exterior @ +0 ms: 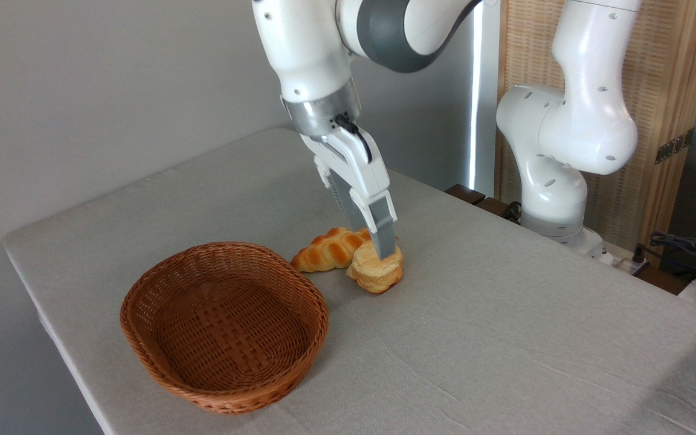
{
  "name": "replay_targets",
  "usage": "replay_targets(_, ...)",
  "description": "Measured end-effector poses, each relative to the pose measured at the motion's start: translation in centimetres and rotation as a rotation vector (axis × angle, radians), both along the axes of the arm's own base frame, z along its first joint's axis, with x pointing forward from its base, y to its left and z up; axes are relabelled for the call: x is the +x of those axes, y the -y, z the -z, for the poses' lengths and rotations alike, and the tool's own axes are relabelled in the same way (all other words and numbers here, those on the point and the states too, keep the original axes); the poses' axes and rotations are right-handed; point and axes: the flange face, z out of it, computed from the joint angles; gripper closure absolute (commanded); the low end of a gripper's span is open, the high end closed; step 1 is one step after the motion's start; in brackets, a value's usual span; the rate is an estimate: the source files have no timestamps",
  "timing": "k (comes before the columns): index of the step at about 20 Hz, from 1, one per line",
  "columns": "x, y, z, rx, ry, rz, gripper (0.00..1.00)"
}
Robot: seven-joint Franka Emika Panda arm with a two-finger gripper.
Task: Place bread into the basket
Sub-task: 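Close the gripper fingers around the round golden bun, then lift the bun and carry it over the wicker basket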
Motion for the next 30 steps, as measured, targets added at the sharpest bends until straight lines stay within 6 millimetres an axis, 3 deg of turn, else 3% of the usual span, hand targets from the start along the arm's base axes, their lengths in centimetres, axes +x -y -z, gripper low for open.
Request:
replay_targets(7, -0.9, 0.6, 3.9, 0.009, 0.001, 0.027, 0.0)
replay_targets(12, -1.4, 0.8, 4.9, 0.012, -0.019, 0.034, 0.04)
replay_targets(13, -1.5, 0.8, 5.0, 0.012, -0.021, 0.034, 0.17)
replay_targets(15, -1.4, 0.8, 5.2, 0.012, -0.018, 0.035, 0.32)
replay_targets(18, -1.3, 0.8, 5.3, 0.011, -0.013, 0.036, 0.65)
replay_targets(23, -1.1, 1.0, 5.6, 0.009, -0.005, 0.04, 0.71)
replay_targets(26, -1.0, 1.2, 5.7, 0.008, -0.003, 0.045, 0.84)
replay_targets(30, -0.9, 1.3, 5.9, 0.008, -0.002, 0.048, 0.89)
